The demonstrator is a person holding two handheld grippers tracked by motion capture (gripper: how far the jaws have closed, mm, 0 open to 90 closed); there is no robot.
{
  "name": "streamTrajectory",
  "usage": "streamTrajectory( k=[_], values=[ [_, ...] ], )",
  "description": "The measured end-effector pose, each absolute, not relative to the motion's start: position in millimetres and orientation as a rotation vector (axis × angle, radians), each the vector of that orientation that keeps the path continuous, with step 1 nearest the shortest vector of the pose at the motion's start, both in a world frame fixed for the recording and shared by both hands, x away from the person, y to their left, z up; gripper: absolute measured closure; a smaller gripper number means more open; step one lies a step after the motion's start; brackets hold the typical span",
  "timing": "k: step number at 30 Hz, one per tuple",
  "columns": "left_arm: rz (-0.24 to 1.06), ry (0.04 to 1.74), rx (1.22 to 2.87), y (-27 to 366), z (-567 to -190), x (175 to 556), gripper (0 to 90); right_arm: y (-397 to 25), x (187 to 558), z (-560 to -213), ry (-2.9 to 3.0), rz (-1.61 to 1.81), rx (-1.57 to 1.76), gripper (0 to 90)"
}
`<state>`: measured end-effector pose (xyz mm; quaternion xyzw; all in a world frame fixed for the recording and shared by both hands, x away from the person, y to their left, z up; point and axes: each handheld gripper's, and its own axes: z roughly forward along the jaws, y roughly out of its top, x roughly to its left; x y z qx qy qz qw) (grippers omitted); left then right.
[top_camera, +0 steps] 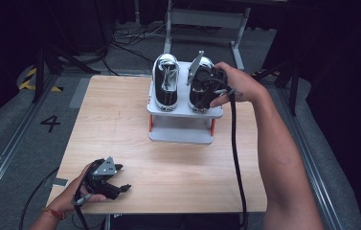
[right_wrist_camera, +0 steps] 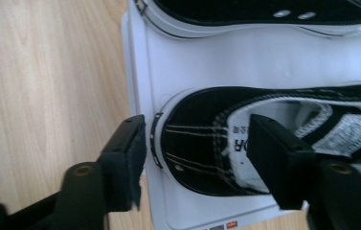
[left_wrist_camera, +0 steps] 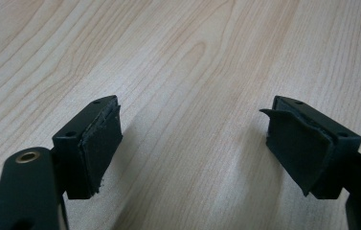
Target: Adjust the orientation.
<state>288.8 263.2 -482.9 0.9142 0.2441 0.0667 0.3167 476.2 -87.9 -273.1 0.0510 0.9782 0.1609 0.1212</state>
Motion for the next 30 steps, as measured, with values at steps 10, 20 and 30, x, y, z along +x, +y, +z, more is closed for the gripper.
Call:
streamTrajectory(
  k=[10, 20, 30],
  values=[
    [0.176, 0.642, 2.407, 263, -483, 289, 20.1, -111, 466, -262, 2.75, 0.628, 0.256, 30.3],
    [0.17, 0.638, 2.407, 263, -483, 289, 20.0, -135, 451, -262, 2.691, 0.697, 0.31, 29.0],
    [0.171, 0.636, 2.41, 263, -483, 289, 20.0, -170, 423, -269, 2.614, 0.761, 0.379, 27.5]
  ],
)
